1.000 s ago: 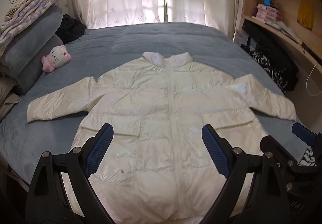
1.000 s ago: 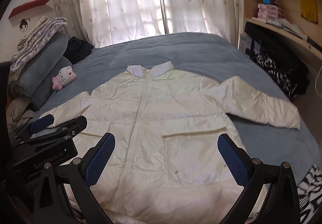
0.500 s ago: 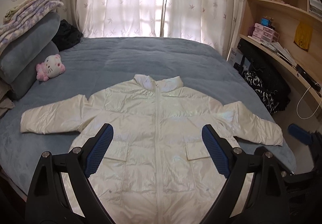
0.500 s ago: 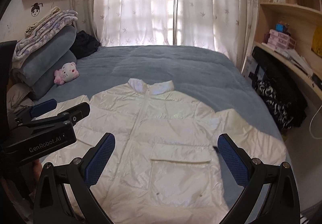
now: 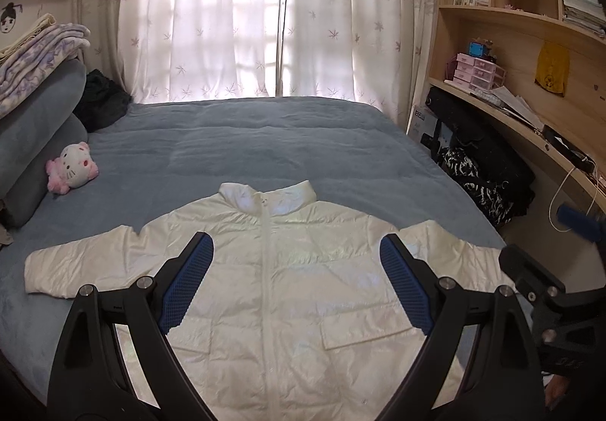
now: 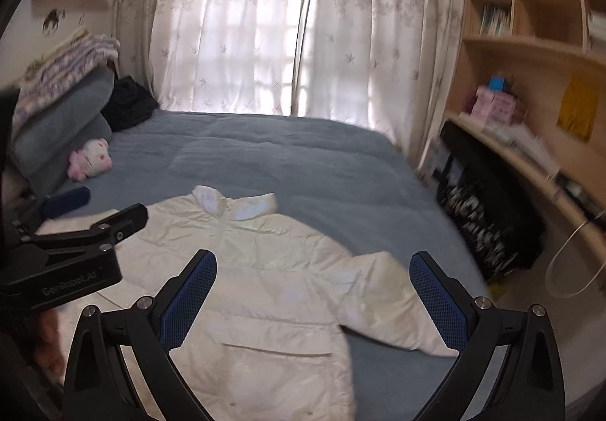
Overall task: Fold large clothes
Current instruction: 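Grasp the white jacket's sleeve cuff with the right tool and lift it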
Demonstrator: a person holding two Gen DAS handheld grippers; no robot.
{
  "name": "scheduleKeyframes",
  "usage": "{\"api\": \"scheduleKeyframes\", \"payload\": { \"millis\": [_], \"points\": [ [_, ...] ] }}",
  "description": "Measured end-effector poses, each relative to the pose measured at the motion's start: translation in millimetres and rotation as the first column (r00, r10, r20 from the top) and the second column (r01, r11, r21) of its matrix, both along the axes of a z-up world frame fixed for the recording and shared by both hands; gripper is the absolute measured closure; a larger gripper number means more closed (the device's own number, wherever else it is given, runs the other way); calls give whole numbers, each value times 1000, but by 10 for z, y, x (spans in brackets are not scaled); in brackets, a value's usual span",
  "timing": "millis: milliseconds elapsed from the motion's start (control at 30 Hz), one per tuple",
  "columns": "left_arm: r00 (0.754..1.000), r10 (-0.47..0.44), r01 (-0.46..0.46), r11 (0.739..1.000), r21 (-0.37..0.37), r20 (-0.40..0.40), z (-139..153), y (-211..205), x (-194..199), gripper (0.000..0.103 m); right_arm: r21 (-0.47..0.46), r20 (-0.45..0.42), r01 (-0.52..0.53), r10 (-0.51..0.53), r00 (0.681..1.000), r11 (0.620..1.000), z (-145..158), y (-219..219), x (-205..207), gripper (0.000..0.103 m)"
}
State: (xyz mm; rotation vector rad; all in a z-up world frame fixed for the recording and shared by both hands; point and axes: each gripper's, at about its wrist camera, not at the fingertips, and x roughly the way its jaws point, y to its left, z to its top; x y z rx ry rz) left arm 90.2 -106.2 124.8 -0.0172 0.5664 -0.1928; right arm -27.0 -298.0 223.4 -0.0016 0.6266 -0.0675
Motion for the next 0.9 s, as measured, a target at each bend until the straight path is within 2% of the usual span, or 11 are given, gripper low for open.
{"api": "scheduleKeyframes", "payload": {
  "millis": [100, 233, 367, 500, 567, 600, 667, 700, 733, 833, 900],
  "points": [
    [1000, 4, -4, 1000, 10, -17, -60, -169, 214, 14, 98, -51, 29, -24, 998, 995, -37, -384, 113, 0],
    [997, 10, -10, 1000, 7, -72, -255, -387, 535, 14, 139, -102, 84, -70, 992, 987, -134, -821, 223, 0],
    [991, 17, -18, 1000, -6, -133, -638, -583, 860, 14, 184, -175, 159, -127, 976, 970, -358, -1324, 245, 0],
    [982, 22, -19, 1000, 18, -189, -1089, -822, 1136, 14, 215, -243, 242, -188, 952, 946, -821, -1778, 358, 0],
    [976, 21, -14, 999, 34, -219, -1342, -957, 1268, 14, 257, -291, 302, -225, 930, 918, -1081, -2107, 379, 1],
    [973, 21, -12, 999, 41, -229, -1466, -986, 1300, 14, 275, -310, 321, -233, 922, 906, -1326, -2215, 463, 5],
    [967, 19, -6, 999, 51, -252, -1696, -1075, 1410, 14, 329, -367, 378, -251, 896, 866, -1659, -2503, 537, 14],
    [967, 24, -10, 998, 58, -255, -1801, -1101, 1443, 14, 344, -395, 402, -257, 882, 849, -1868, -2605, 619, 23],
    [966, 29, -13, 998, 66, -257, -1913, -1135, 1496, 15, 354, -416, 424, -265, 870, 834, -2006, -2639, 673, 28],
    [962, 37, -15, 996, 83, -269, -2177, -1202, 1619, 15, 377, -486, 525, -320, 813, 763, -2528, -2910, 697, 28],
    [960, 37, -11, 995, 95, -279, -2327, -1228, 1695, 15, 384, -522, 582, -351, 777, 717, -2732, -3044, 661, 28]
  ]
}}
